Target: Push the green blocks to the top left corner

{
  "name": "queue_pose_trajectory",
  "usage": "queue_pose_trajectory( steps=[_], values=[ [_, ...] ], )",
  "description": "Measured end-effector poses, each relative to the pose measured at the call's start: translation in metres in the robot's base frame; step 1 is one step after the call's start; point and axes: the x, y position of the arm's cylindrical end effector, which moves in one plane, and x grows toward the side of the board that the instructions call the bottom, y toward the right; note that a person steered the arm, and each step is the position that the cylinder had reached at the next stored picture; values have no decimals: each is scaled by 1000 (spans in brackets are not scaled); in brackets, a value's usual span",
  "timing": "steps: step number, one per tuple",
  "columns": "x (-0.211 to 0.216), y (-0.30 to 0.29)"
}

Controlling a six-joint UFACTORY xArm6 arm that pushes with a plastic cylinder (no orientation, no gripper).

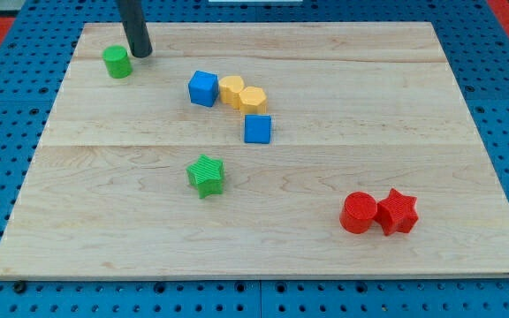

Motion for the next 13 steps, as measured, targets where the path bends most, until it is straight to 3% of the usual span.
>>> queue_pose_trajectory(
  steps=[1,2,3,5,6,7,9,10,11,12,13],
  values=[
    [53,4],
    [53,-43],
    [-2,-34],
    [-41,-37],
    [-6,2],
    [78,45],
    [158,108],
    [171,140],
    [254,163],
    [233,98],
    [180,38]
  ],
)
